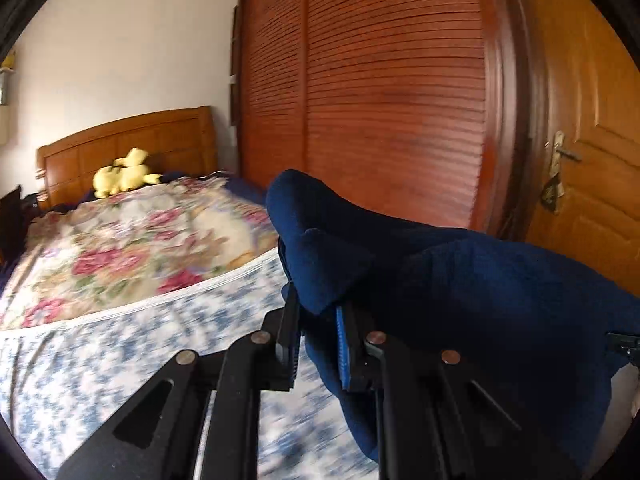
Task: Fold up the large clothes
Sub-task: 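Carry the folded jacket with the right gripper onto the grey garment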
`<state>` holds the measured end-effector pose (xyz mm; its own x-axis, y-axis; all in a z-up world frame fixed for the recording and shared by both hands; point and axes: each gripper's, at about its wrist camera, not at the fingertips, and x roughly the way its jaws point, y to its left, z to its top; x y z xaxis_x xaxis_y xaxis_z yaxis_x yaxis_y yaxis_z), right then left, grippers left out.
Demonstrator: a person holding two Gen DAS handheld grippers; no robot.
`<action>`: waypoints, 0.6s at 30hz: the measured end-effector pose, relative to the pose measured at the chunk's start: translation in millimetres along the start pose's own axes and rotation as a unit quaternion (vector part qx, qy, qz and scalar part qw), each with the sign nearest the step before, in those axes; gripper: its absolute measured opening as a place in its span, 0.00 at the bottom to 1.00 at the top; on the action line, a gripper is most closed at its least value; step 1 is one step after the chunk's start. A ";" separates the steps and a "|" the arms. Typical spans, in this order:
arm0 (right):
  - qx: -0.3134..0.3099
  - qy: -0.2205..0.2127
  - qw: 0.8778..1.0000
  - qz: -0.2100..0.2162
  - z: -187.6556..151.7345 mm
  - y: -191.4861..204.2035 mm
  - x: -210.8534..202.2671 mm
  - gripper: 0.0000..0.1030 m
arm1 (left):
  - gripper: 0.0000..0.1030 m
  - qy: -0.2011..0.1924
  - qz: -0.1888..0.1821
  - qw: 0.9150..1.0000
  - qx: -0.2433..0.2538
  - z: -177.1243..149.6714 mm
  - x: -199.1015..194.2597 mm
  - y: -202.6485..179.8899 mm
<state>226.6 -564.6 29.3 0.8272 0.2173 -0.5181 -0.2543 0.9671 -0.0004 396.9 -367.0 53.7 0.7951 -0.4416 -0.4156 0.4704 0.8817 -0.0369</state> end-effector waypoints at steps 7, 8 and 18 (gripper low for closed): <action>0.015 0.000 0.997 -0.071 5.7 -72.4 -29.8 0.19 | 0.14 0.019 -0.038 0.999 0.021 8.1 54.3 -69.2; 0.016 0.006 0.997 -0.080 3.0 -79.3 -29.7 0.19 | 0.14 0.027 -0.043 0.998 0.021 5.8 62.0 -73.9; 0.082 0.100 0.983 -0.127 -49.5 -146.8 -3.2 0.42 | 0.23 0.135 -0.084 0.986 0.052 -27.2 101.0 -111.8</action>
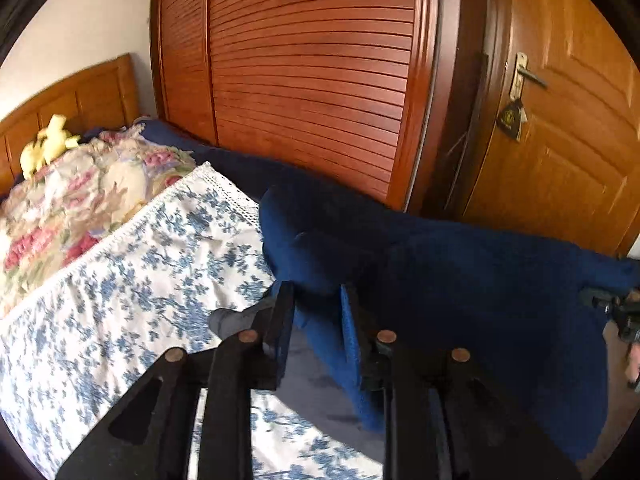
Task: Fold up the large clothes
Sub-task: 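Carry the folded jacket with the right gripper onto the grey garment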
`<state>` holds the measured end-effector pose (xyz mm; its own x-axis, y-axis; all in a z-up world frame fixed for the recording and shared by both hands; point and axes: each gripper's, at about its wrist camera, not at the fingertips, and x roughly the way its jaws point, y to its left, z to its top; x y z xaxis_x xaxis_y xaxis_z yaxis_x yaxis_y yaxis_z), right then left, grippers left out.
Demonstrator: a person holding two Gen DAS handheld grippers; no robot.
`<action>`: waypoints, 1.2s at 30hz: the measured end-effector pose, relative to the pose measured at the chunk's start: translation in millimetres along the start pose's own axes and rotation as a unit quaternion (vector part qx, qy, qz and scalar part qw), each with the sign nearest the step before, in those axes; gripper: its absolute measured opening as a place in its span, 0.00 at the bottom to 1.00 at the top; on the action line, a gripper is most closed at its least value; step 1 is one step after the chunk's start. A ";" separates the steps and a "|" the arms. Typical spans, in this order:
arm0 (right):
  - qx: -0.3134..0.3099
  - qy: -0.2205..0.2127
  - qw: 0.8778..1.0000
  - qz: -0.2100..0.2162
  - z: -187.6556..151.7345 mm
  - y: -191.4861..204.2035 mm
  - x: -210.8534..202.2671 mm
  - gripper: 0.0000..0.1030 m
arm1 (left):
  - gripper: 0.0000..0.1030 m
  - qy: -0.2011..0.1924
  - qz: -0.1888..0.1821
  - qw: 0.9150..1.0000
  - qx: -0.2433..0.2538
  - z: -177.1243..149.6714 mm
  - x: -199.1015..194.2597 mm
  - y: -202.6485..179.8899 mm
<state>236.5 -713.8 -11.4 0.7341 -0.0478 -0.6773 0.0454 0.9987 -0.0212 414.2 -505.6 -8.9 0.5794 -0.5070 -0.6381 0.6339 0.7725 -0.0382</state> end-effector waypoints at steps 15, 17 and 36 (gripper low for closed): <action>0.041 -0.001 0.996 -0.076 14.4 -33.1 -10.2 0.77 | 0.44 -0.037 -0.031 0.997 0.056 -45.9 -62.8 3.1; 0.031 -0.033 0.994 -0.096 18.9 -22.9 -22.2 0.69 | 0.50 -0.042 -0.039 0.997 0.056 -53.2 -69.8 1.3; 0.061 0.038 0.994 -0.078 -27.9 -3.3 44.0 0.40 | 0.52 -0.058 -0.059 0.995 0.054 -110.2 -128.6 -6.0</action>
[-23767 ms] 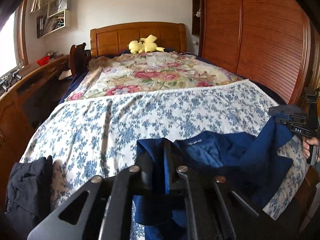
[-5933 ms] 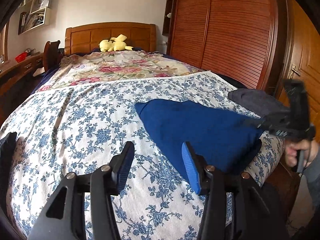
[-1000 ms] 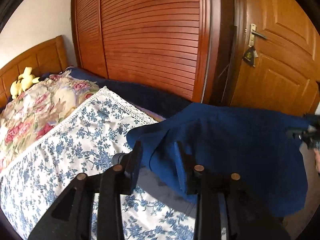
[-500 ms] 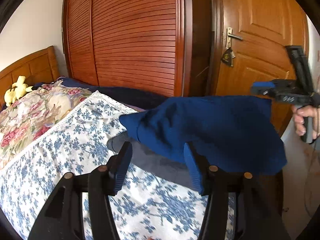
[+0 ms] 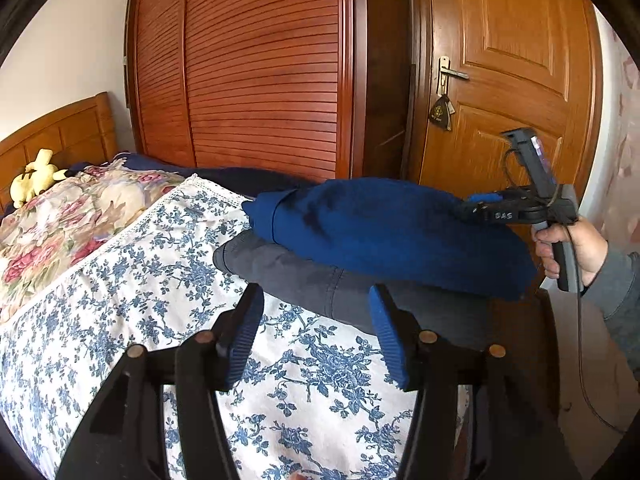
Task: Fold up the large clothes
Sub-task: 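Carry the folded jacket with the right gripper onto the grey garment, then open the right gripper to release the jacket and withdraw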
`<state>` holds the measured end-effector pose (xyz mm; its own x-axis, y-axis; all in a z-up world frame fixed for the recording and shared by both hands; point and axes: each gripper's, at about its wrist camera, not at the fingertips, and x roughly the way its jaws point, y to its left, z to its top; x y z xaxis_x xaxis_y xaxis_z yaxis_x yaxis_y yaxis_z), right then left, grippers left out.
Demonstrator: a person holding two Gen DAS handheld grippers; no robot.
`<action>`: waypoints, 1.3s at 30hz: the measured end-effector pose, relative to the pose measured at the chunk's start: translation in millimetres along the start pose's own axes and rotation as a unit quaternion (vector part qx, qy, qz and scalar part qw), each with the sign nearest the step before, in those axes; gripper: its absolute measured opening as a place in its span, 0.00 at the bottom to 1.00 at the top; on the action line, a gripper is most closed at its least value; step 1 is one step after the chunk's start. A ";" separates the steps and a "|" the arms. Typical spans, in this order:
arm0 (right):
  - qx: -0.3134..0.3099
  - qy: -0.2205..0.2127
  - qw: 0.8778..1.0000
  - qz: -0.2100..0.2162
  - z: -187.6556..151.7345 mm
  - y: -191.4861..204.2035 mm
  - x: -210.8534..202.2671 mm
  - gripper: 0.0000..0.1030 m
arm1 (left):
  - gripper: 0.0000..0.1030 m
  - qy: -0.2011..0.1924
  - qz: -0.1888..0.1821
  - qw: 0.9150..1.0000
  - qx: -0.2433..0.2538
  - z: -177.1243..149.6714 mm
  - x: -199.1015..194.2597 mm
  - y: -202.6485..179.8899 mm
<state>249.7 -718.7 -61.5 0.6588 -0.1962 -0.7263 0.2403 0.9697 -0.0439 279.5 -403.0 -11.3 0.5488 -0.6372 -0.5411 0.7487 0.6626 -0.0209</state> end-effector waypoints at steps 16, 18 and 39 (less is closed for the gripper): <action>0.014 0.013 1.000 0.006 -30.1 11.2 -7.1 0.46 | 0.52 -0.022 0.019 1.000 0.003 -18.0 -51.9 -15.4; 0.014 0.010 1.000 -0.005 -28.9 14.2 -11.8 0.46 | 0.53 -0.024 0.023 0.999 0.000 -20.8 -62.7 -13.6; -0.068 -0.108 0.989 0.069 -37.1 198.2 -131.8 0.80 | 0.53 -0.022 0.157 0.985 -0.068 -105.2 -196.3 40.6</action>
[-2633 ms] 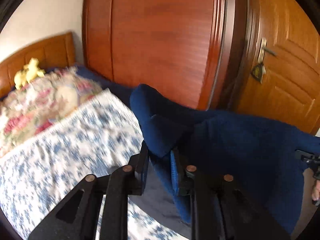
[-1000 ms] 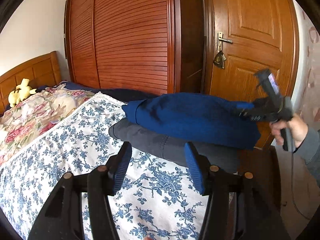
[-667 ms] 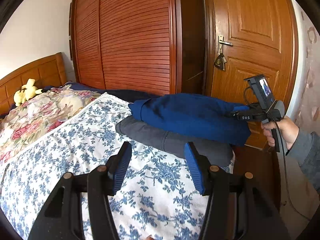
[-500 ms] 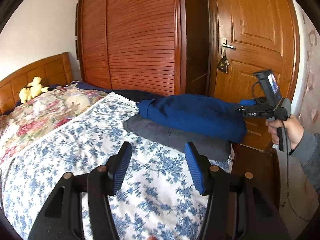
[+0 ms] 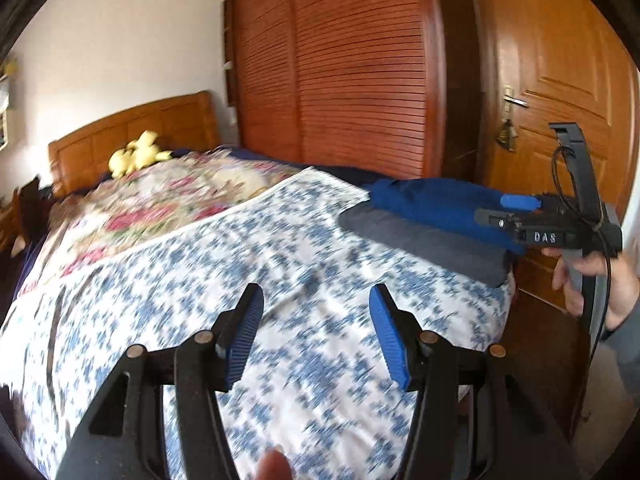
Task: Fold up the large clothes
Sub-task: 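Open the right gripper to release the jacket and withdraw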
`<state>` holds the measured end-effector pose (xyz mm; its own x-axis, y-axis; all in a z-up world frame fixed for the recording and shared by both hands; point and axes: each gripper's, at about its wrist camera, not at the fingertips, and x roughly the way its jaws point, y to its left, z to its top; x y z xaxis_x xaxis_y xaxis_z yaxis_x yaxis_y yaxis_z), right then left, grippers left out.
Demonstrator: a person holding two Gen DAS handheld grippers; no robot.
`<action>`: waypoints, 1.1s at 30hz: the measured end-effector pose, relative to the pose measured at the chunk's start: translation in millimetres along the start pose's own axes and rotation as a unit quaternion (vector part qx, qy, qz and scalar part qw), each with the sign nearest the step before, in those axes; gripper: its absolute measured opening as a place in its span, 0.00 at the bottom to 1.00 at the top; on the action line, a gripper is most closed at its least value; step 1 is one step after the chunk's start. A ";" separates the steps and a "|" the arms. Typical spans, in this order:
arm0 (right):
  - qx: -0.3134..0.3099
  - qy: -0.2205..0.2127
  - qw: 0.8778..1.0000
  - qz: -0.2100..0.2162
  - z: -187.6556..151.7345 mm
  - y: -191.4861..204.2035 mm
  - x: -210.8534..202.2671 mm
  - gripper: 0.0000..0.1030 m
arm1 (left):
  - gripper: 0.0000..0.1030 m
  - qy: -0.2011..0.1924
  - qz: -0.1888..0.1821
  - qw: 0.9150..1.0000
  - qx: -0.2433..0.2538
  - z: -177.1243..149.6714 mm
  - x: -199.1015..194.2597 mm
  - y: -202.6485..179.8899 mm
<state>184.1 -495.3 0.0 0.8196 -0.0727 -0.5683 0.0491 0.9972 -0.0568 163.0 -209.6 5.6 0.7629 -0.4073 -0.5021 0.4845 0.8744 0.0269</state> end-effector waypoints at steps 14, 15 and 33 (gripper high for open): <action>-0.016 0.012 0.983 0.181 -42.5 180.2 9.9 0.82 | 0.53 0.018 0.120 0.990 -0.068 -77.8 -68.6 72.2; -0.019 0.014 0.982 0.185 -44.9 188.7 8.1 0.82 | 0.53 0.019 0.125 0.989 -0.075 -82.1 -73.3 76.7; -0.055 -0.053 0.969 0.236 -30.3 288.0 -68.2 0.82 | 0.53 -0.052 0.194 0.968 -0.151 -93.3 -167.5 134.0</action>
<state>125.0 -203.7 -2.5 0.7907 0.3989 -0.4644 -0.4013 0.9106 0.0989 60.2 0.5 12.6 0.9088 -0.0431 -0.4149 0.0174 0.9977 -0.0655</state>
